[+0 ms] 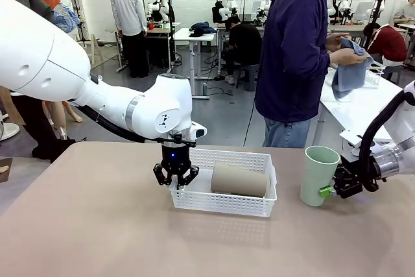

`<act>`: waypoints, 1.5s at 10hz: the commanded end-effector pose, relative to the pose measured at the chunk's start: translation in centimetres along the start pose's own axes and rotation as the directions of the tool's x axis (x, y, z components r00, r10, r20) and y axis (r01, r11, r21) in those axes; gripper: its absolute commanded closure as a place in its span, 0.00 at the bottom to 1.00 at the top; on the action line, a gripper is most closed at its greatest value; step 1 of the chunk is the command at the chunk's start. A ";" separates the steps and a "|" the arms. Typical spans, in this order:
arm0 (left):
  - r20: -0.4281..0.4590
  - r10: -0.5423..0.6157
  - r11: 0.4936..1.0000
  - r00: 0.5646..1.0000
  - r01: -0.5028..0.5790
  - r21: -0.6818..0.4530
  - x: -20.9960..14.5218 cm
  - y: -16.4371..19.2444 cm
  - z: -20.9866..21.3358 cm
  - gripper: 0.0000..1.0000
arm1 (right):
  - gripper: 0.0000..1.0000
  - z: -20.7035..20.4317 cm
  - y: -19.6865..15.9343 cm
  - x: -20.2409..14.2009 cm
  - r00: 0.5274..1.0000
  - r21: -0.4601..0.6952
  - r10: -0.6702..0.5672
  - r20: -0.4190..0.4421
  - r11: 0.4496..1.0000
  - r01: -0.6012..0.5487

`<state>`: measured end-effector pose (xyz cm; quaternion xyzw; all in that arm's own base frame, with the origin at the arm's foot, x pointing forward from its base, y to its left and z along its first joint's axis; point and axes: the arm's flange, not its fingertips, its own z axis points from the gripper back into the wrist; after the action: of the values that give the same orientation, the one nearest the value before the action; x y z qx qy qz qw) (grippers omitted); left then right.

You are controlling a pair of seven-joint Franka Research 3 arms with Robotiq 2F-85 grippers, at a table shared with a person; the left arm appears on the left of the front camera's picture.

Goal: Clean and organize the cups into the basket.
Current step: Pick up the Reusable plastic cup from the right side of the table and stack it inside the Organizing basket in the center of the table.

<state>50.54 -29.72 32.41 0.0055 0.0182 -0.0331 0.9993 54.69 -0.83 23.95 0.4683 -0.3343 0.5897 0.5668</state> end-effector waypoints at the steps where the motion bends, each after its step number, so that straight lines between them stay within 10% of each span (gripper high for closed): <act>1: 0.005 -0.009 1.000 1.000 0.009 0.001 -0.1 0.2 -0.1 1.00 | 0.00 -0.5 -1.0 0.0 1.000 0.037 -0.013 0.011 0.999 0.013; 4: 0.005 -0.009 1.000 1.000 0.009 0.001 -0.1 0.2 -0.1 1.00 | 0.00 -1.3 -1.1 -0.4 1.000 0.098 0.018 0.026 0.995 -0.020; 5: 0.005 -0.009 1.000 1.000 0.009 0.001 -0.1 0.2 -0.1 1.00 | 0.60 -1.2 -1.2 -0.4 0.999 0.103 0.025 0.026 0.994 -0.028; 6: 0.005 -0.009 1.000 1.000 0.009 0.001 -0.1 0.2 -0.1 1.00 | 0.60 -1.1 -1.1 -0.5 0.999 0.096 0.026 0.030 0.995 -0.028; 7: 0.005 -0.009 1.000 1.000 0.009 0.001 -0.1 0.2 -0.1 1.00 | 1.00 -1.0 -1.0 -0.4 0.999 0.093 0.029 0.030 0.995 -0.031; 8: 0.005 -0.009 1.000 1.000 0.009 0.001 -0.1 0.2 -0.1 1.00 | 0.64 -0.8 -0.7 0.0 0.999 0.090 0.029 0.029 0.995 -0.032; 9: 0.005 -0.009 1.000 1.000 0.009 0.001 -0.1 0.2 -0.1 1.00 | 1.00 -0.6 -0.3 0.6 0.999 0.081 0.025 0.027 0.996 -0.027; 15: 0.005 -0.009 1.000 1.000 0.009 0.001 -0.1 0.2 -0.1 1.00 | 1.00 0.1 4.1 19.5 0.963 -0.167 -0.232 -0.135 0.964 0.208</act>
<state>50.54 -29.73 32.41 0.0055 0.0182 -0.0331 0.9993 52.87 3.76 41.23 0.4255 -0.2994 0.5432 0.6590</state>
